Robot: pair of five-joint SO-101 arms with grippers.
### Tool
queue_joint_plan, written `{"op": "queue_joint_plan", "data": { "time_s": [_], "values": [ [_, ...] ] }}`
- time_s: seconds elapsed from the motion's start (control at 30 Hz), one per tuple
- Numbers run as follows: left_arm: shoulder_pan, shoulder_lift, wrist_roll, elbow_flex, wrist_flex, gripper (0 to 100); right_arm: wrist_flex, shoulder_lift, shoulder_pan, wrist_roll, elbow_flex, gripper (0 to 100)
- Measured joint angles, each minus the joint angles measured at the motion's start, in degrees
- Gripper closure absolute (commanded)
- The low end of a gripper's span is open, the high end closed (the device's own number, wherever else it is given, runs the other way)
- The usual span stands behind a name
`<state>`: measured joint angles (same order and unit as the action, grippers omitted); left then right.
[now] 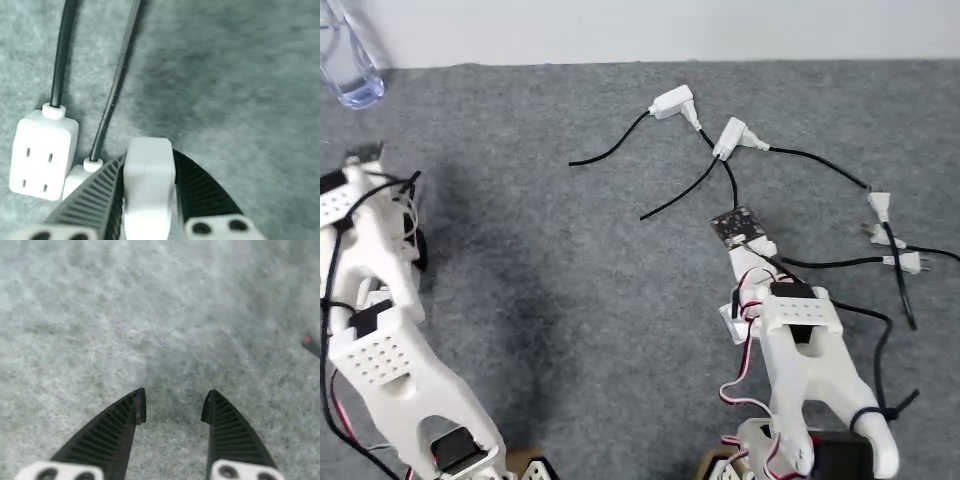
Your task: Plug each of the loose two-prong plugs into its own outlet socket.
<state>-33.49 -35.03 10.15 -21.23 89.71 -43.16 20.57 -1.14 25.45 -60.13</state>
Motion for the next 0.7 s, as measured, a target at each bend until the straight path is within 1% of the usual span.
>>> {"op": "queue_joint_plan", "data": {
  "time_s": [0.13,0.23,0.3,0.4,0.53,0.7],
  "values": [
    [2.3,0.0,0.0,-9.2,7.7,99,0.0,0.0,0.1,-0.1,0.0,80.9],
    [4.9,0.0,0.1,-12.3,8.9,99,0.0,0.0,0.4,0.0,0.0,80.9],
    [7.3,0.0,1.5,-13.3,9.1,99,0.0,0.0,0.4,0.0,0.0,80.9],
    [11.6,0.0,5.6,-13.7,9.1,99,0.5,0.0,0.5,0.0,0.0,80.9],
    [17.5,2.5,11.4,-12.9,9.1,99,3.8,0.0,3.6,-1.4,0.0,80.9],
    [25.1,12.4,22.1,-4.7,9.1,99,6.0,0.0,6.0,-4.0,0.0,80.9]
  ]
}}
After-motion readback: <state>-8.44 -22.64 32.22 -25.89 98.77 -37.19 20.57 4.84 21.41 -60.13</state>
